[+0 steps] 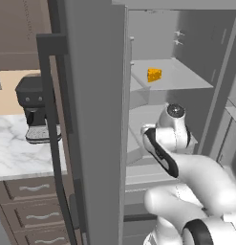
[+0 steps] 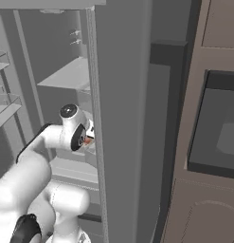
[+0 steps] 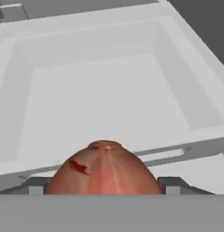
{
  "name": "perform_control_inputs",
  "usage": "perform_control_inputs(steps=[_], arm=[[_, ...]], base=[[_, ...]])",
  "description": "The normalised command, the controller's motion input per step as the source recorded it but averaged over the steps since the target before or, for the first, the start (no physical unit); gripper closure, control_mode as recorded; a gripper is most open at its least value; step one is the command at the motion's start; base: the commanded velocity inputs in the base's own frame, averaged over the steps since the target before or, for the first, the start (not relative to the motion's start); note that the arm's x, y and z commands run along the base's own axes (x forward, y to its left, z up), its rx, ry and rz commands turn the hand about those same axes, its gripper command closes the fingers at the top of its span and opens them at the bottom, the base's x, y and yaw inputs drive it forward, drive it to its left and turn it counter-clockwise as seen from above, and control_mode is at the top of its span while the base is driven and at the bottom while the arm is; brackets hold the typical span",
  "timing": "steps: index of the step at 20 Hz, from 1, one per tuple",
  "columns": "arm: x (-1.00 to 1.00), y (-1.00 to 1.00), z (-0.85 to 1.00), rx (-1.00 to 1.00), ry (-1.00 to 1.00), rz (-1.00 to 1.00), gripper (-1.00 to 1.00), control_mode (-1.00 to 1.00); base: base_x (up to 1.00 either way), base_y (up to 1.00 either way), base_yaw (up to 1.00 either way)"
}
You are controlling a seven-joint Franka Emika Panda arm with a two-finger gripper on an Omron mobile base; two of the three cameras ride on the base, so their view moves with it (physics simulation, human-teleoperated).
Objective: Take the cheese, steak, and onion from the fridge and place them on the plate on the dining counter to create an appetizer plate.
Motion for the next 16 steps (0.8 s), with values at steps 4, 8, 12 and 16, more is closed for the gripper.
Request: perform_control_inputs(steps=[4, 8, 12, 16], arm=[[-1.00, 0.00, 1.00, 0.00, 0.01, 0.00, 1.00, -1.00], [-1.00, 0.00, 0.91, 0.00, 0.00, 0.00, 1.00, -1.00], [-1.00, 0.00, 0.82, 0.00, 0.00, -0.01, 1.00, -1.00], [-0.99, 0.00, 0.98, 0.00, 0.00, 0.00, 1.00, -1.00]], base=[[0.00, 0.00, 0.00], [0.00, 0.00, 0.00], [0.00, 0.00, 0.00], [0.00, 0.00, 0.00]])
